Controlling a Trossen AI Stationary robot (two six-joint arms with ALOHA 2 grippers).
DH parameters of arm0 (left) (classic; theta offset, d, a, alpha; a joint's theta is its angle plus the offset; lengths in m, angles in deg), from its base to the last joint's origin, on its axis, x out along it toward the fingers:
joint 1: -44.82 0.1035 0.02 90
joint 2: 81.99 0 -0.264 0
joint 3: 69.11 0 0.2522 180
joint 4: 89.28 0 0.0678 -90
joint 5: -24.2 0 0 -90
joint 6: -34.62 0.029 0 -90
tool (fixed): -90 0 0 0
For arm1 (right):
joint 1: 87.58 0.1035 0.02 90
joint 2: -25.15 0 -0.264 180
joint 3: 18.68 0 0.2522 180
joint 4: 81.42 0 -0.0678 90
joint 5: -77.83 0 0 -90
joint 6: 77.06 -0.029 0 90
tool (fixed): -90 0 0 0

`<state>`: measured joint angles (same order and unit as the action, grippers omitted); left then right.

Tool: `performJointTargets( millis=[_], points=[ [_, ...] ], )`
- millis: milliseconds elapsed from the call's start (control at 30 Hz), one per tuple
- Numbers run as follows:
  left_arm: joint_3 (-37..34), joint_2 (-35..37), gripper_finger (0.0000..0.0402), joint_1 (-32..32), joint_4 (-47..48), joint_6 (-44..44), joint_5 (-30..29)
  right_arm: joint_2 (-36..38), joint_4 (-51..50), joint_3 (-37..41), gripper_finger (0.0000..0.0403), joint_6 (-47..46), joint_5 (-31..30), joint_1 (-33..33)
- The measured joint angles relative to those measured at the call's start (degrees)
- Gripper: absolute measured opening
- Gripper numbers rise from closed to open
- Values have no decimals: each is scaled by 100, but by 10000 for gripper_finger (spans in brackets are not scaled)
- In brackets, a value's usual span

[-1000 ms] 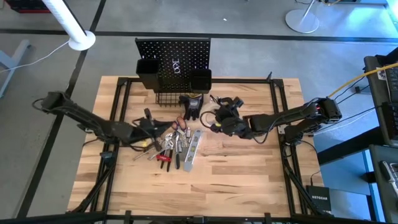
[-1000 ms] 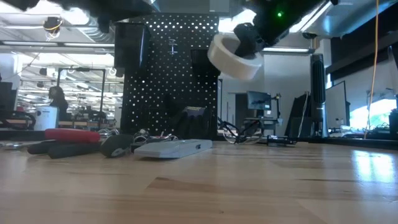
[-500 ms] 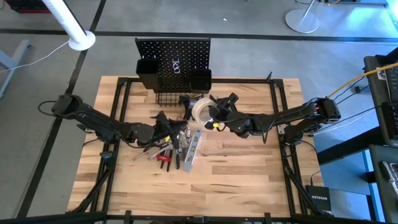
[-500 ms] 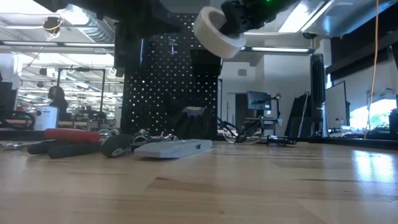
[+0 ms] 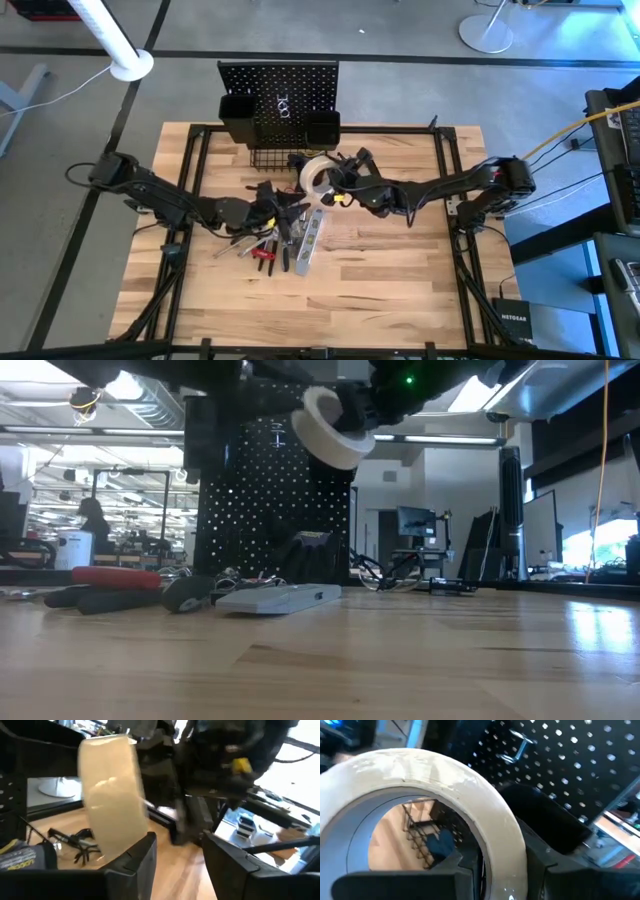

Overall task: Hang tools onto peg board
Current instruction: Put the masking tape into the wire basket on the pegboard

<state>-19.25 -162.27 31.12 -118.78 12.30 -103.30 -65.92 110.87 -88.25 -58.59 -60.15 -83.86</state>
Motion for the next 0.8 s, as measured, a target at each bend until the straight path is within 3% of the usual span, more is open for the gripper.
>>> performJointTargets(
  millis=[367, 800],
  points=[
    [0, -60, 150, 196, 531, 86, -1060, -50, -27, -48, 91, -18, -157, 224],
    [-15, -60, 151, -187, 197, 291, -640, -26, -187, -55, 90, 19, -171, 123]
  ],
)
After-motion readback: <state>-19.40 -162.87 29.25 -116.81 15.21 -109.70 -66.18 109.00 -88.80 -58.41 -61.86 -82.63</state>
